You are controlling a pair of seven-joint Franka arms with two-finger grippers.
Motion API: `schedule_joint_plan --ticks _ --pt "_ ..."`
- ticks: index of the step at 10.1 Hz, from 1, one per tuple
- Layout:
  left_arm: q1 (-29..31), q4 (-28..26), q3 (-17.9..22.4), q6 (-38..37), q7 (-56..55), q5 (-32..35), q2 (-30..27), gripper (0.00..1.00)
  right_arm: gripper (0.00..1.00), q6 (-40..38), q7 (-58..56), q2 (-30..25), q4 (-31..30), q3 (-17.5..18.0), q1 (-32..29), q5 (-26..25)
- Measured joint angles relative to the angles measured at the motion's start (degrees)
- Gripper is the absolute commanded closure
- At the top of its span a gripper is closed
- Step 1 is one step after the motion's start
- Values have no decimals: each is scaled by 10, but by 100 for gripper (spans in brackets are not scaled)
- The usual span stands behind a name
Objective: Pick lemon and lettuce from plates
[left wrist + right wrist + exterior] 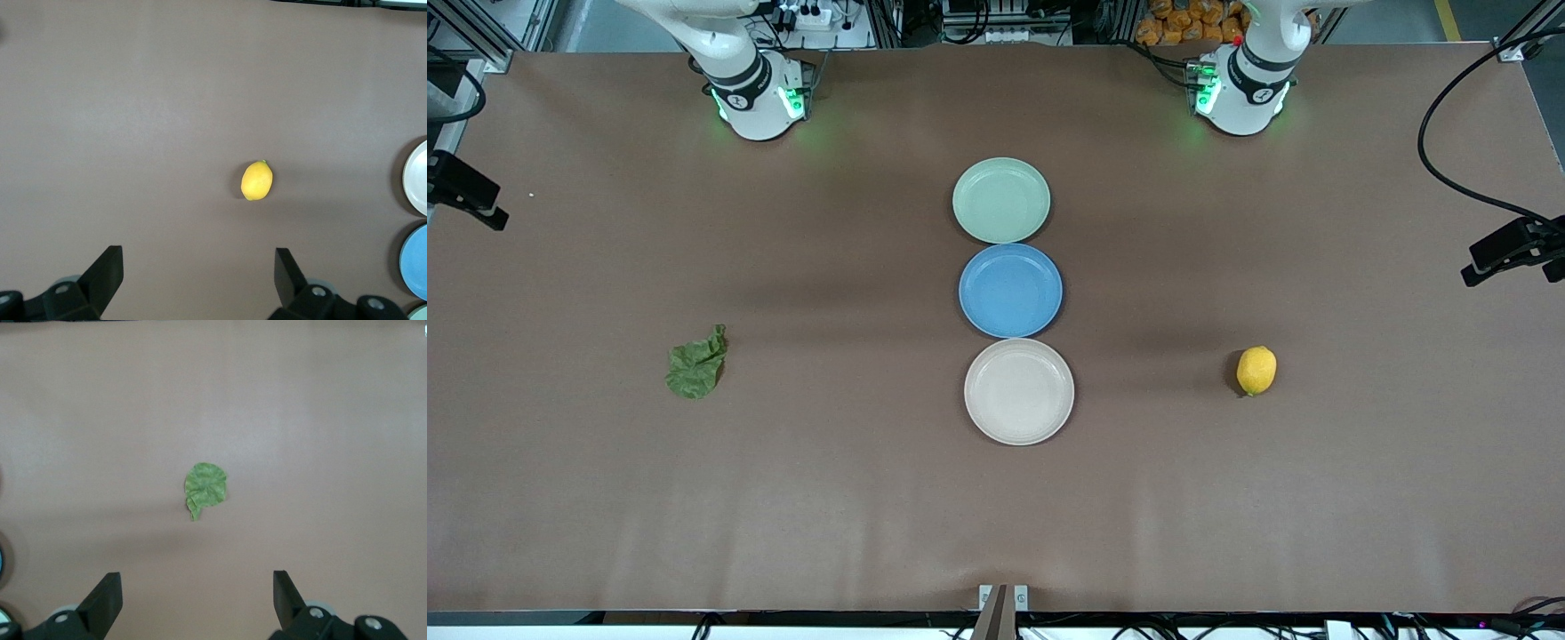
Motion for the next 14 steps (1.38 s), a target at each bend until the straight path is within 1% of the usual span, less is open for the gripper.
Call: schedule_joint_plan --ticks 7,14 --pt "-47 -7 -7 0 -26 0 0 0 0 14 0 21 -3 -1 7 0" --pt "-50 -7 -7 -13 -60 0 -1 0 0 15 -4 24 -3 -1 18 2"
